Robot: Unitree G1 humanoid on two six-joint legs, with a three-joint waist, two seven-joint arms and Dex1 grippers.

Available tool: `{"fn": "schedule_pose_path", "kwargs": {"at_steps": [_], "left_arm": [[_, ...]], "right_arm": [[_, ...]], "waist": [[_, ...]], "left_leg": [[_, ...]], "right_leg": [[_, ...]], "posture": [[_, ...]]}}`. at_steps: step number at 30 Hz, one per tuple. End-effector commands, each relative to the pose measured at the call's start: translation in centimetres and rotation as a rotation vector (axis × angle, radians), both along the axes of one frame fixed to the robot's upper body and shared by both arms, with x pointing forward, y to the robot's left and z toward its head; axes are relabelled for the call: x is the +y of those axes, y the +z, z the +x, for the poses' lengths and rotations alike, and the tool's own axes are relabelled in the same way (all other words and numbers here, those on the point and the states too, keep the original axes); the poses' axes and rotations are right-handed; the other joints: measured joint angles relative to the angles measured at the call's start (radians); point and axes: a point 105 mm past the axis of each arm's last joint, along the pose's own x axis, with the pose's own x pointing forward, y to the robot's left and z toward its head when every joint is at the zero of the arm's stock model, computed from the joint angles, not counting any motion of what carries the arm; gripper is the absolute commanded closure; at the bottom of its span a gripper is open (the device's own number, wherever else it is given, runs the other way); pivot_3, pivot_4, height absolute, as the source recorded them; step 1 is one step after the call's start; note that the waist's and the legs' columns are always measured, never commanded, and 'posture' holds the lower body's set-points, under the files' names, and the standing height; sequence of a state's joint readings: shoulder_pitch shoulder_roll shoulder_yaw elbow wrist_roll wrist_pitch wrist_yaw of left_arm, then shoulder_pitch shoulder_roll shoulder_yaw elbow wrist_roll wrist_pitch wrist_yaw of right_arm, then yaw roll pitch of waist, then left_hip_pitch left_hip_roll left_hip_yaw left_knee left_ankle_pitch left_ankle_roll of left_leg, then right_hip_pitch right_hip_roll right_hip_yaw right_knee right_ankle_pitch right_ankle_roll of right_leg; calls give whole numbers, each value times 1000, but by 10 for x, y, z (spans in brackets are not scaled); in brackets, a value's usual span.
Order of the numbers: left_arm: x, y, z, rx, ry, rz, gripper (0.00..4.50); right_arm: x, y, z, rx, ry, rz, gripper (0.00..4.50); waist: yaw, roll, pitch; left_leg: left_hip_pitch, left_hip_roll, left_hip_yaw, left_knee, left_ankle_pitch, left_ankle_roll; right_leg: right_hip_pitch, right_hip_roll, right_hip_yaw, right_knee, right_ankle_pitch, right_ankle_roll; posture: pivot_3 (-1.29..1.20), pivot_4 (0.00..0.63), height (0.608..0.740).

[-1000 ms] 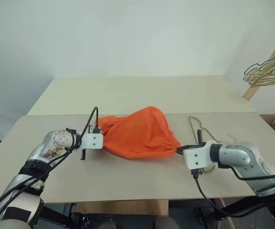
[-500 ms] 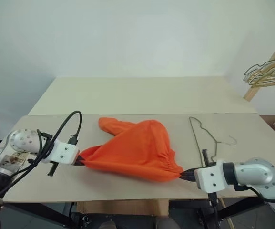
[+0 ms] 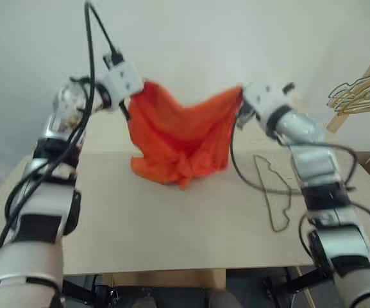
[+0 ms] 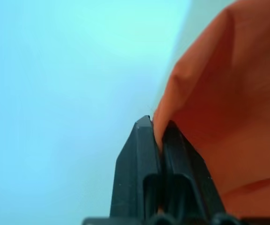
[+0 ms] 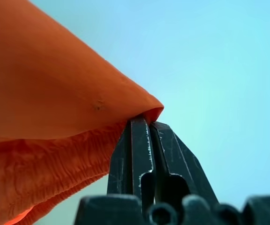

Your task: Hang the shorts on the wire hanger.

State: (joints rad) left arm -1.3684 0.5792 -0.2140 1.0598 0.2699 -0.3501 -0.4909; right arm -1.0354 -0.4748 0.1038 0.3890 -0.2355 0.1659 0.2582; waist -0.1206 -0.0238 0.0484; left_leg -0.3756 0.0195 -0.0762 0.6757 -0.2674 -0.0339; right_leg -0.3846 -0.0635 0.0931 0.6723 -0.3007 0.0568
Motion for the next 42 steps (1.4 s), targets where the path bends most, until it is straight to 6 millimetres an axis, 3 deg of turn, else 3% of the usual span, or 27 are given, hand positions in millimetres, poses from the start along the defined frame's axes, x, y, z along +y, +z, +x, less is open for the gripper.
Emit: {"fn": "schedule_pose_path", "kwargs": {"at_steps": [1,2,4,5,8,11,13,14,16,18,19,22,26,29,31,34,38,42], "left_arm": [[16,67,4,-338,292,-118,4447],[20,97,-6,-462,351,-182,4447],[23,127,-19,-598,398,-251,4447],[23,136,-26,-652,395,-274,4447],[22,140,-31,-707,371,-277,4447],[16,113,-21,-630,294,-251,4447],[1,59,-11,-485,127,-152,4447],[-3,41,-10,-434,72,-123,4447],[-10,-15,-12,-254,-90,-106,4447],[-13,-52,-22,-130,-200,-100,4447],[-11,-79,-34,-40,-266,-69,4447],[-4,-134,-78,193,-413,23,4447],[20,-166,-122,432,-459,130,4447],[35,-178,-148,586,-487,229,4447],[46,-181,-164,690,-486,277,4447],[61,-190,-201,873,-543,403,4447],[65,-199,-241,1032,-621,492,4447],[50,-201,-270,1126,-686,456,4447]], "right_arm": [[-25,77,1,-372,-197,187,4500],[-24,99,-8,-487,-191,236,4500],[-22,119,-19,-617,-177,269,4500],[-21,118,-24,-658,-160,249,4500],[-21,98,-25,-681,-130,163,4500],[-32,48,-17,-579,-120,42,4500],[-39,-11,-21,-467,-55,-153,4500],[-40,-30,-25,-429,-26,-213,4500],[-41,-75,-38,-310,80,-327,4500],[-40,-102,-50,-230,163,-389,4500],[-37,-117,-58,-184,224,-427,4500],[-29,-144,-78,-80,363,-467,4500],[-22,-164,-98,24,506,-520,4500],[-19,-177,-109,80,588,-588,4500],[-17,-187,-114,116,631,-642,4500],[-17,-201,-122,167,676,-709,4500],[-24,-219,-132,225,716,-805,4500],[-39,-231,-140,263,726,-912,4500]], "waist": [[-12,0,0],[-18,-1,0],[-33,-1,0],[-38,-1,0],[-51,-1,0],[-52,-2,-1],[-51,-1,-2],[-47,-1,-2],[-52,1,-3],[-69,1,-3],[-82,1,-2],[-141,2,-3],[-171,0,-4],[-157,0,-3],[-139,2,-3],[-119,2,-3],[-95,2,-2],[-64,2,-2]], "left_leg": [[-6,-4,1,0,1,-1],[-10,-6,1,0,3,-6],[-30,-12,2,2,11,-18],[-37,-13,2,3,12,-19],[-34,-18,3,1,11,-17],[-23,-22,4,0,7,-8],[-12,-23,4,-2,6,-4],[-5,-24,3,-5,7,-2],[0,-24,3,-9,8,-1],[1,-23,3,-12,11,-2],[-1,-23,3,-12,12,-2],[-5,-22,0,-12,13,-1],[-4,-22,-3,-10,12,0],[12,-22,-5,-11,12,1],[30,-21,-2,-16,9,5],[40,-18,-2,-16,4,12],[38,-17,-2,-16,3,15],[38,-17,-2,-16,2,15]], "right_leg": [[-8,-4,0,8,-1,2],[-15,-7,1,11,-2,3],[-35,-15,2,17,-2,5],[-41,-16,4,20,-2,6],[-39,-21,3,19,-3,9],[-23,-24,0,10,-5,12],[-9,-25,-1,6,-5,13],[-2,-26,-3,4,-5,13],[2,-26,-3,2,-5,13],[1,-25,-2,4,-5,13],[-2,-25,-1,5,-5,13],[-6,-26,2,7,-4,12],[-2,-26,2,6,-4,12],[14,-25,-1,5,-4,12],[34,-24,-2,-2,-5,12],[45,-21,-4,-8,-6,11],[43,-21,-3,-9,-6,10],[41,-22,1,-9,-6,10]], "posture": [[-111,0,740],[-114,0,740],[-119,0,740],[-121,0,740],[-124,0,740],[-116,0,740],[-114,0,740],[-114,0,740],[-123,0,740],[-125,0,740],[-127,0,740],[-124,0,740],[-112,0,740],[-105,0,740],[-105,0,740],[-101,0,740],[-98,0,740],[-94,4,740]]}}
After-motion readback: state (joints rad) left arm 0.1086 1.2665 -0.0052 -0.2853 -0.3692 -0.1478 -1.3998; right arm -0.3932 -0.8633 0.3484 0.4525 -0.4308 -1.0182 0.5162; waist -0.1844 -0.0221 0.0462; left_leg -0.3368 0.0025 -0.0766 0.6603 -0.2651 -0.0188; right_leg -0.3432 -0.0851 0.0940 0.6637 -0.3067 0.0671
